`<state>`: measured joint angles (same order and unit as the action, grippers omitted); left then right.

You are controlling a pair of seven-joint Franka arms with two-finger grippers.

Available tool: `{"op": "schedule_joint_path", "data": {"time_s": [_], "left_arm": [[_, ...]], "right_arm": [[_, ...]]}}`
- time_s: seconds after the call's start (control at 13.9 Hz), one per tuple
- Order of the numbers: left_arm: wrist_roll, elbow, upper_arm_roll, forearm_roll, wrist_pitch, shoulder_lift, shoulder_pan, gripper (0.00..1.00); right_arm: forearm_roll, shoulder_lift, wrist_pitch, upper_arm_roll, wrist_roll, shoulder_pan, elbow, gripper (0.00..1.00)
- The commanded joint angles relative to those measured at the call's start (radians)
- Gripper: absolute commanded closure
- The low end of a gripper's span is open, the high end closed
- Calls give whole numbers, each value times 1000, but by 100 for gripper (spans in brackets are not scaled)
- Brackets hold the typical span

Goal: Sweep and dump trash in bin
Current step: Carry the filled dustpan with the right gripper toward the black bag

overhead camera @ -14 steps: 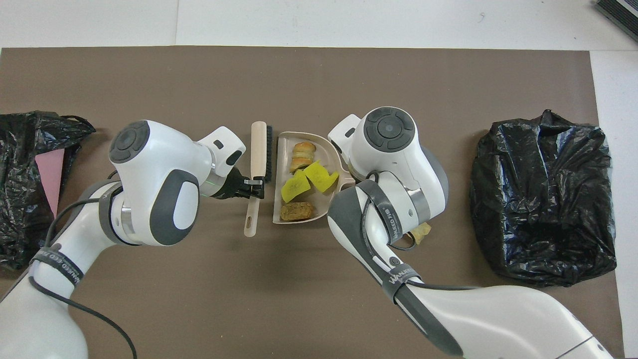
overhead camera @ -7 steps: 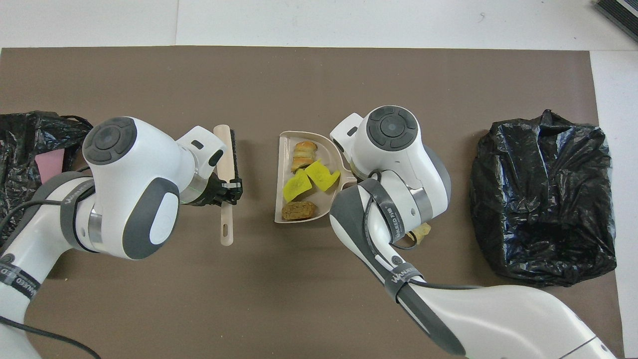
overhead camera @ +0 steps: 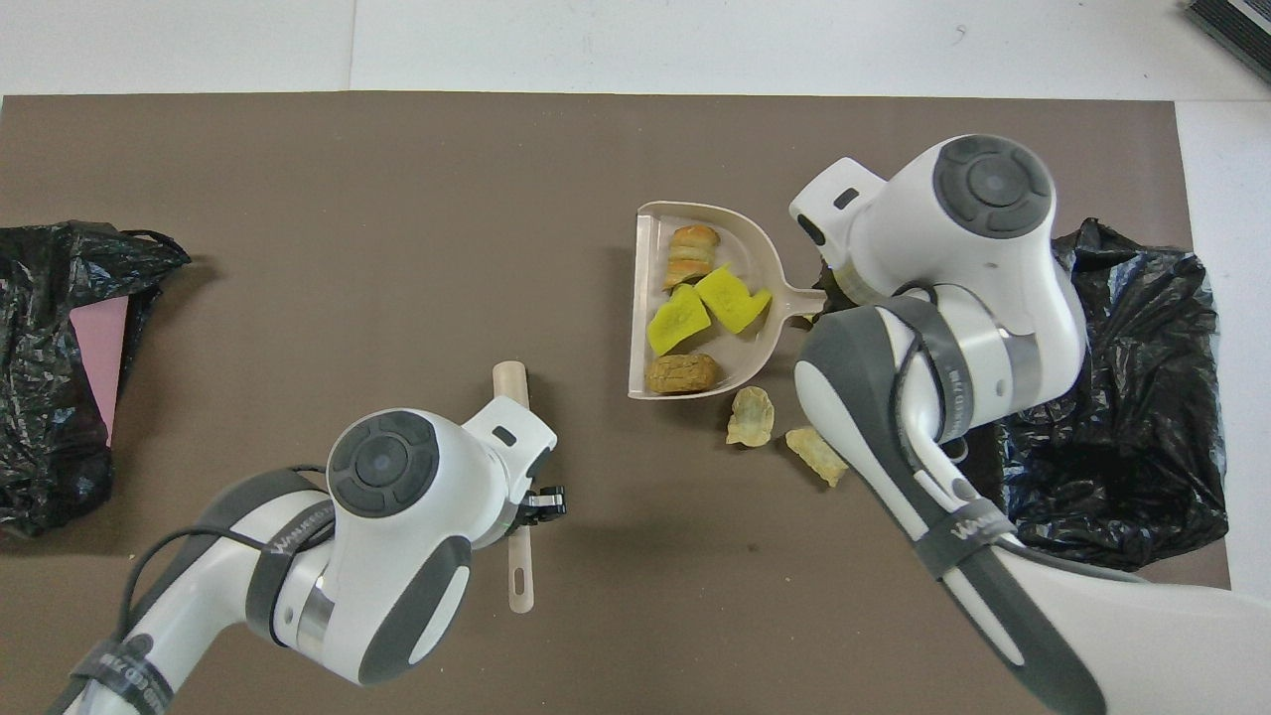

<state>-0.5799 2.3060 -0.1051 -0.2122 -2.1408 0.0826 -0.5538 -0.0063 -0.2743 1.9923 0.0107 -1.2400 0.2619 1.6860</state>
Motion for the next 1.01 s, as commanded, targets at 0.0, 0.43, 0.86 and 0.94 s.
{"op": "schedule_joint_path", "data": {"time_s": [0.0,0.43,0.86,0.94], "left_arm": [[-108,139,13,24,-62,133,-115,100],[-293,265,-7,24,-187,171,-288,100],[-275,175,-4,24,-176,117,-177,0],[-255,135,-2,24,-131,115,-146,0]], "right_arm": [[12,78,-52,-12,-102,-87,37,100],[12,243,-112,-12,-349,-324,147,100],[-11,279,-64,-5,-707,-576,198,100],[-30,291,-20,-3,-763,-601,230,100]]}}
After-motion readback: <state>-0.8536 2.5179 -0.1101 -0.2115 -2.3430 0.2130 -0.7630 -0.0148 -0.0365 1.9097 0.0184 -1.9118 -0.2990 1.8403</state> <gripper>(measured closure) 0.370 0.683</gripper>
